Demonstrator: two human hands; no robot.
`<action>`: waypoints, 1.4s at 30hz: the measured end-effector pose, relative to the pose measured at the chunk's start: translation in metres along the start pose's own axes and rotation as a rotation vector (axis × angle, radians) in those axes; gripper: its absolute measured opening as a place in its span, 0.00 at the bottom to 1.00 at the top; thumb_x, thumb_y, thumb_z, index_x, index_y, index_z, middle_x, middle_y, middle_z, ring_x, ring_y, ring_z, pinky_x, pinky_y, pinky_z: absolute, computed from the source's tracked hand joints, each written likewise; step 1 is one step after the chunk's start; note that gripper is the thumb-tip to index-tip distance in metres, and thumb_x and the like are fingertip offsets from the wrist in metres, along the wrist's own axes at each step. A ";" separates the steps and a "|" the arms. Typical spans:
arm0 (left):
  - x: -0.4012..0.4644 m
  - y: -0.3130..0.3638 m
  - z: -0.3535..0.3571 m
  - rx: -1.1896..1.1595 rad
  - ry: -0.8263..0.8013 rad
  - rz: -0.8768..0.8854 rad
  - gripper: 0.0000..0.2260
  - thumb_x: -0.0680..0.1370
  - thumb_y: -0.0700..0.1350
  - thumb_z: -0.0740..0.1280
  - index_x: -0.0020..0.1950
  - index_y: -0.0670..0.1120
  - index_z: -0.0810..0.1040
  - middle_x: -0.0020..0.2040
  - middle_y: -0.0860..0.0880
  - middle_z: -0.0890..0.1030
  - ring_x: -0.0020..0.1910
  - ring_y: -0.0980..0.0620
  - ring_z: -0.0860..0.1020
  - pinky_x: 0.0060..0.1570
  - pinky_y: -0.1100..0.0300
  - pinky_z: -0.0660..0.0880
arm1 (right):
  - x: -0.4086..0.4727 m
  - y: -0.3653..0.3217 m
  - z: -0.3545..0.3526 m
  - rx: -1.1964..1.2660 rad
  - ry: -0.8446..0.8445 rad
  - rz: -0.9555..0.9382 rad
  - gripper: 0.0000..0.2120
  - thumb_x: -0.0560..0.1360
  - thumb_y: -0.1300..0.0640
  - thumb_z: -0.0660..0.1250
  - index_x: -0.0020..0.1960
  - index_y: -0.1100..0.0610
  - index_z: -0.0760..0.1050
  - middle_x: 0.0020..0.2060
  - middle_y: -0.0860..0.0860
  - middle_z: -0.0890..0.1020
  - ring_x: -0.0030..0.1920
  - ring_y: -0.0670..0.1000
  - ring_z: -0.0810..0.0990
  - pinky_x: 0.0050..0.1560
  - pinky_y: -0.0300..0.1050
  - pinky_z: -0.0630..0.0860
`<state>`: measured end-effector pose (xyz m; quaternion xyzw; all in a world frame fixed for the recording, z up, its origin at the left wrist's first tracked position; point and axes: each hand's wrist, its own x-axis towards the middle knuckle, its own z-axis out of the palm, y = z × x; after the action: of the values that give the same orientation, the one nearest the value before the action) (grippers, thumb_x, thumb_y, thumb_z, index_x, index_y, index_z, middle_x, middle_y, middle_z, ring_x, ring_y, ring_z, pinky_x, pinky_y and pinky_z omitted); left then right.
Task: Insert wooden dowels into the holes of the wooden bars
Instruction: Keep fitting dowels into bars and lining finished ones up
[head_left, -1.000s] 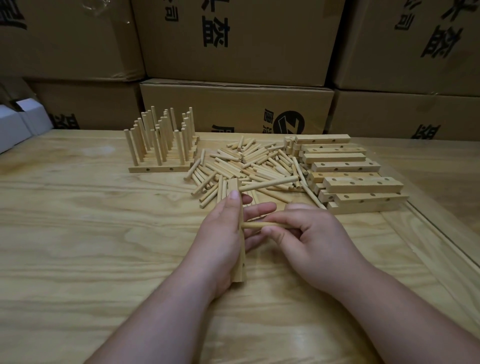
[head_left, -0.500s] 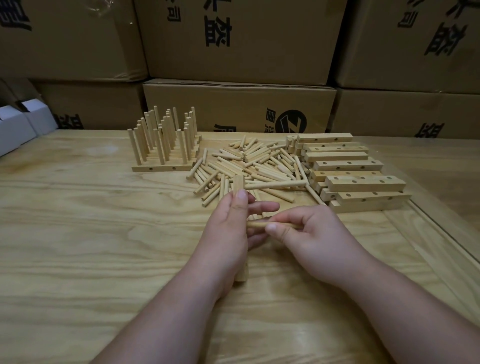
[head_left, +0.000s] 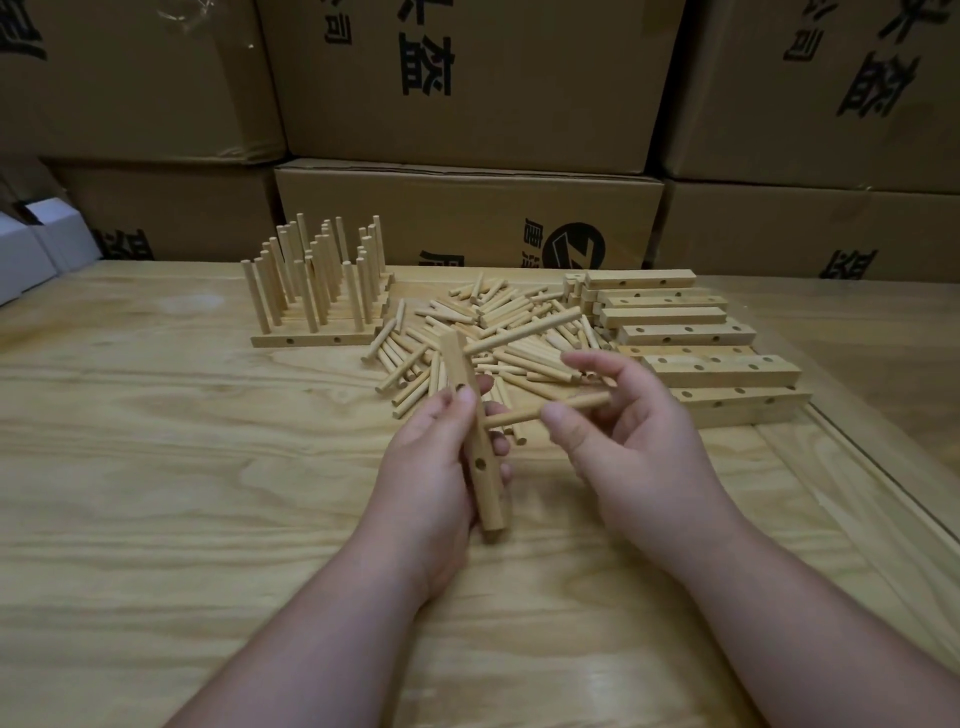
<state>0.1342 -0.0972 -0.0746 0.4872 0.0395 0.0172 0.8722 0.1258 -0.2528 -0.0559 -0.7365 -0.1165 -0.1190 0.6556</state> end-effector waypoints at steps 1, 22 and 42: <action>0.001 0.000 0.000 -0.027 0.038 0.010 0.12 0.84 0.48 0.61 0.57 0.47 0.82 0.38 0.49 0.81 0.31 0.53 0.76 0.29 0.58 0.73 | 0.001 0.001 -0.001 0.049 0.030 0.005 0.14 0.76 0.48 0.72 0.60 0.42 0.75 0.38 0.51 0.82 0.34 0.43 0.78 0.35 0.34 0.75; 0.006 0.012 -0.006 -0.290 0.172 -0.028 0.14 0.84 0.54 0.58 0.57 0.49 0.79 0.32 0.48 0.77 0.26 0.52 0.71 0.30 0.60 0.70 | 0.004 0.025 -0.002 -1.046 -0.030 0.055 0.17 0.77 0.40 0.64 0.63 0.46 0.76 0.59 0.43 0.74 0.64 0.49 0.70 0.64 0.50 0.69; -0.001 0.014 0.002 -0.122 0.122 0.022 0.14 0.84 0.58 0.58 0.62 0.56 0.79 0.49 0.45 0.87 0.49 0.45 0.87 0.40 0.56 0.81 | -0.012 0.010 0.004 -0.370 -0.183 -0.282 0.03 0.75 0.55 0.68 0.46 0.46 0.77 0.38 0.45 0.78 0.36 0.52 0.76 0.38 0.50 0.73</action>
<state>0.1331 -0.0920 -0.0615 0.4317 0.0860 0.0587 0.8960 0.1182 -0.2506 -0.0695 -0.8281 -0.2534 -0.1615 0.4732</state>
